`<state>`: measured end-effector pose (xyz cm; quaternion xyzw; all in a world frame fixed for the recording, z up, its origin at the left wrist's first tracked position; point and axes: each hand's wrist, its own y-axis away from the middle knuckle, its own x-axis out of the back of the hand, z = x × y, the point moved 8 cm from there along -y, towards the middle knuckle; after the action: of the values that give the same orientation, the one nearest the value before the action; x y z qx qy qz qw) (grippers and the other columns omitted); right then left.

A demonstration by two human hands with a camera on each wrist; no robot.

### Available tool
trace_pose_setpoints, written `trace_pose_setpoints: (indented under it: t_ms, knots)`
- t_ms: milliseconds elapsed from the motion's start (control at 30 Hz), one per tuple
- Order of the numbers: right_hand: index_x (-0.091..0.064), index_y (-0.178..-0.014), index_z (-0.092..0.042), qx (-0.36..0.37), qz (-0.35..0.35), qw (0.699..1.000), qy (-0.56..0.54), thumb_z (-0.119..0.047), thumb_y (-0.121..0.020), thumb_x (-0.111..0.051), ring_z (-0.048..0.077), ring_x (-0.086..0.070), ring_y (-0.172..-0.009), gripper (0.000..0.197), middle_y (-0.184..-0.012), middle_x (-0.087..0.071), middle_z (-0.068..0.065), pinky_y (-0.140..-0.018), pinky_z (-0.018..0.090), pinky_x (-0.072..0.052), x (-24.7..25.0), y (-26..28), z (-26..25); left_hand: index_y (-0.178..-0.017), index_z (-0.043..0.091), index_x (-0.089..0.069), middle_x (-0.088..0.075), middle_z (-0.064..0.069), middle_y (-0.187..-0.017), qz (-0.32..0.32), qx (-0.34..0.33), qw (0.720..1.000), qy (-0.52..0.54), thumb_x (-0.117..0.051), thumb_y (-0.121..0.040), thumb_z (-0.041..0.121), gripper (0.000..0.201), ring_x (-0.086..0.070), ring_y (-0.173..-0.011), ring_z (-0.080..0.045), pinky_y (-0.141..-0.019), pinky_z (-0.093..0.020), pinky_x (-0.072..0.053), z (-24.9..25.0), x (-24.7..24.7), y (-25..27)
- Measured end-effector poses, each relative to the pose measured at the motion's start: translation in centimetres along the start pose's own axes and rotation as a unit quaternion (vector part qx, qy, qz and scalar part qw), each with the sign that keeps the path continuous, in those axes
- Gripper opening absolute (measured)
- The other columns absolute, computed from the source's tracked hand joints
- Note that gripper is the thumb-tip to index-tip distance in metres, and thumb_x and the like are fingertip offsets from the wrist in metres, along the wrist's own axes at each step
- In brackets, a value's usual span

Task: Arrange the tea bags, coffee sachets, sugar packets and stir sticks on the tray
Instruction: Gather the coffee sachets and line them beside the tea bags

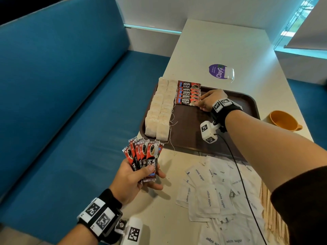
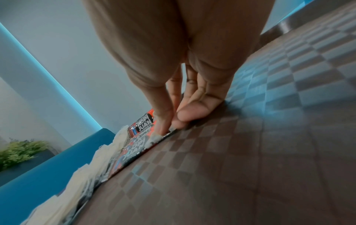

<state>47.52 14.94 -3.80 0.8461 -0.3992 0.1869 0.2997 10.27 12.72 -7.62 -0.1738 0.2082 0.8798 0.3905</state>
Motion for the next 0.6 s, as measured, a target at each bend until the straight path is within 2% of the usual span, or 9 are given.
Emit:
trace_pose_setpoints:
  t_ms: [100, 200, 300, 367, 433, 533, 600]
  knots:
    - [-0.072, -0.094, -0.010, -0.008, -0.005, 1.000, -0.023, -0.015, -0.069, -0.094, 0.019, -0.072, -0.072, 0.033, -0.088, -0.075, 0.011, -0.059, 0.027, -0.061, 0.3, 0.4, 0.1, -0.102, 0.006, -0.069, -0.062, -0.027, -0.097, -0.003, 0.000, 1.000, 0.001, -0.066, -0.083, 0.003, 0.019, -0.066, -0.089, -0.048, -0.057, -0.048, -0.061, 0.0, 0.0, -0.1]
    - [-0.068, -0.091, -0.014, -0.003, 0.004, 0.998, -0.062, -0.021, -0.074, -0.091, 0.020, -0.070, -0.070, 0.029, -0.089, -0.075, 0.011, -0.054, 0.025, -0.059, 1.1, 1.3, 0.3, -0.107, 0.004, -0.066, -0.062, -0.026, -0.098, -0.004, 0.004, 1.000, 0.013, -0.065, -0.083, 0.001, 0.024, -0.066, -0.089, -0.049, -0.057, -0.049, -0.061, -0.1, 0.1, 0.0]
    - [-0.067, -0.089, -0.017, 0.033, 0.027, 0.997, -0.058, -0.029, -0.078, -0.089, 0.019, -0.067, -0.064, 0.027, -0.089, -0.076, 0.009, -0.049, 0.024, -0.053, 2.2, 3.3, -0.1, -0.113, 0.000, -0.061, -0.063, -0.027, -0.098, -0.001, 0.000, 1.000, 0.020, -0.062, -0.084, -0.001, 0.029, -0.067, -0.090, -0.050, -0.057, -0.048, -0.061, 0.0, -0.1, 0.2]
    - [-0.068, -0.088, -0.015, 0.072, 0.024, 0.995, -0.071, -0.025, -0.084, -0.084, 0.018, -0.063, -0.060, 0.020, -0.086, -0.075, 0.009, -0.049, 0.025, -0.051, 2.7, 5.9, -0.7, -0.116, -0.003, -0.058, -0.063, -0.030, -0.102, 0.011, 0.000, 1.000, -0.003, -0.059, -0.091, -0.005, 0.024, -0.070, -0.088, -0.047, -0.054, -0.043, -0.061, 0.2, -0.2, 0.3]
    - [-0.069, -0.092, -0.012, 0.105, -0.011, 0.990, -0.096, -0.019, -0.089, -0.079, 0.016, -0.059, -0.055, 0.012, -0.082, -0.070, 0.010, -0.047, 0.022, -0.048, 2.4, 9.5, -1.2, -0.117, -0.004, -0.058, -0.064, -0.034, -0.106, 0.028, 0.001, 0.999, -0.036, -0.052, -0.099, -0.008, 0.020, -0.073, -0.086, -0.044, -0.051, -0.038, -0.060, 0.3, -0.2, 0.4]
    - [-0.071, -0.095, -0.011, 0.126, -0.063, 0.982, -0.125, -0.011, -0.091, -0.075, 0.014, -0.060, -0.052, 0.006, -0.084, -0.069, 0.007, -0.044, 0.019, -0.046, 1.0, 15.2, -0.4, -0.119, -0.001, -0.061, -0.067, -0.032, -0.109, 0.026, -0.006, 0.999, -0.040, -0.054, -0.098, -0.008, 0.023, -0.071, -0.098, -0.049, -0.057, -0.043, -0.062, 0.4, -0.5, 0.6]
    - [-0.072, -0.097, -0.016, 0.140, -0.095, 0.979, -0.113, -0.012, -0.089, -0.076, 0.014, -0.064, -0.058, 0.010, -0.088, -0.071, 0.003, -0.050, 0.023, -0.051, -0.6, 18.6, 0.7, -0.119, -0.003, -0.062, -0.068, -0.034, -0.111, 0.021, -0.007, 0.999, -0.041, -0.059, -0.095, -0.007, 0.025, -0.070, -0.102, -0.049, -0.060, -0.046, -0.063, 0.5, -0.7, 0.8]
